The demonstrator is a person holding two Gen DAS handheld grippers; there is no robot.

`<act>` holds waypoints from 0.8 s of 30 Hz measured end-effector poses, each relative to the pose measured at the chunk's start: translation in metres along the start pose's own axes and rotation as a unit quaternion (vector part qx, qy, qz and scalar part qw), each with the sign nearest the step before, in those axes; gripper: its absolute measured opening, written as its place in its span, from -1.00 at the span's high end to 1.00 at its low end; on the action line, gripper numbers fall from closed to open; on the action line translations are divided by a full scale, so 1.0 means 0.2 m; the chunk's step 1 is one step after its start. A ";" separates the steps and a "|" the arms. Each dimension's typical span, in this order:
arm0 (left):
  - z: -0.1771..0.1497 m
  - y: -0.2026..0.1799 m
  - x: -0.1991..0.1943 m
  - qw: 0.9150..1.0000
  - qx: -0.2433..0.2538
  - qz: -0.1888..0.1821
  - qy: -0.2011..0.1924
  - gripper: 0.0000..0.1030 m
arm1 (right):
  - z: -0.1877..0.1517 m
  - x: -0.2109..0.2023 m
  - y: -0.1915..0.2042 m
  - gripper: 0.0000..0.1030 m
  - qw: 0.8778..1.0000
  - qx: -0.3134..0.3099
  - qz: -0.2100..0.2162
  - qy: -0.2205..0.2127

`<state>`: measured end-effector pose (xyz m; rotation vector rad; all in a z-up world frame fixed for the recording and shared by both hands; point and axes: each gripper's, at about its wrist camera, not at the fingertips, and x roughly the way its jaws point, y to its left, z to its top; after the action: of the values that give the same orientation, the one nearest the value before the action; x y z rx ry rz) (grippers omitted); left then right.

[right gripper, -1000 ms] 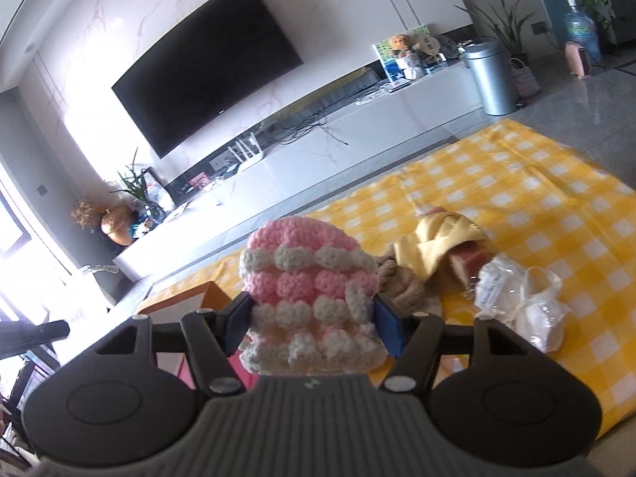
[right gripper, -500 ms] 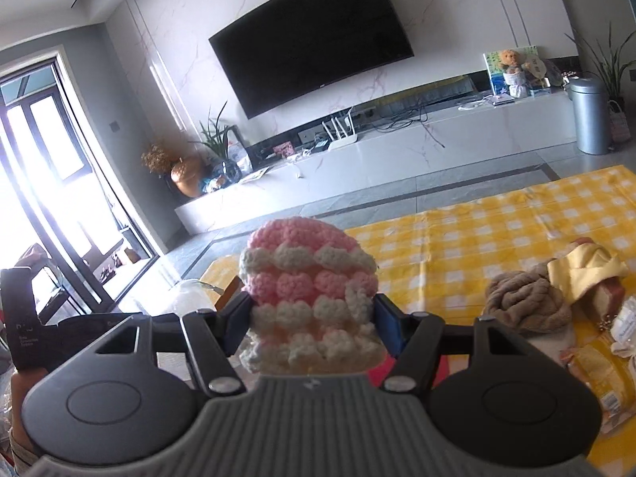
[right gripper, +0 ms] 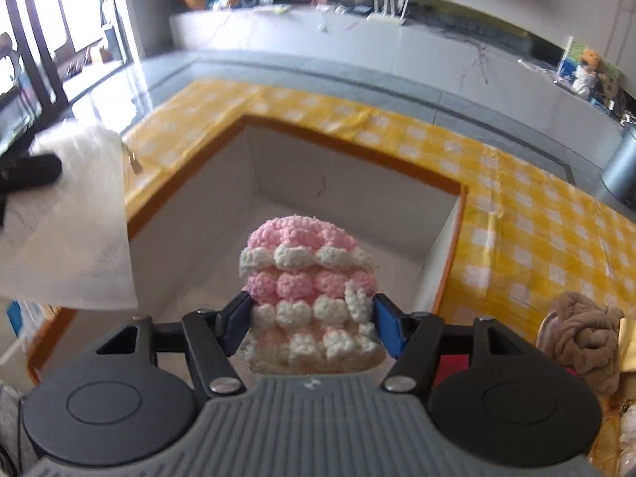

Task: Organize soft objects
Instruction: 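Carry the knitted hat and white cloth toward the white box with both grippers, then open the right gripper to drop the hat while the left gripper releases the cloth into the box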

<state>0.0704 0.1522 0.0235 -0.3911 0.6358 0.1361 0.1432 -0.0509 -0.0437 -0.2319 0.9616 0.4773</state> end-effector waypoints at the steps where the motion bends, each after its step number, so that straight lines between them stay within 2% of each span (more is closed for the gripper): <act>1: 0.00 0.01 0.00 1.000 -0.002 -0.002 0.002 0.95 | 0.00 0.04 0.01 -0.25 1.000 -0.009 -0.002 0.015; 8: -0.01 0.00 0.03 1.000 -0.002 -0.015 0.015 0.95 | -0.01 0.15 0.05 -0.24 0.995 -0.069 -0.063 0.048; 12: -0.02 -0.02 0.03 1.000 0.016 -0.011 0.016 0.95 | -0.03 0.26 0.15 -0.25 0.983 -0.115 -0.136 0.050; 14: -0.02 -0.04 0.03 1.000 0.026 -0.003 0.014 0.95 | -0.05 0.31 0.19 -0.25 0.977 -0.136 -0.156 0.055; 18: -0.04 -0.06 0.05 0.999 0.033 -0.004 0.017 0.95 | -0.12 0.34 0.26 -0.25 0.965 -0.191 -0.157 0.083; 22: -0.04 -0.07 0.07 0.999 0.027 -0.001 0.022 0.94 | -0.15 0.29 0.26 -0.22 0.970 -0.186 -0.093 0.125; 24: -0.05 -0.07 0.07 0.999 0.030 -0.005 0.026 0.94 | -0.18 0.27 0.27 -0.21 0.967 -0.203 -0.089 0.127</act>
<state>0.0805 0.1360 0.0121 -0.3413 0.6869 0.0971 0.1162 -0.0026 -0.1073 -0.7601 1.0741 0.4826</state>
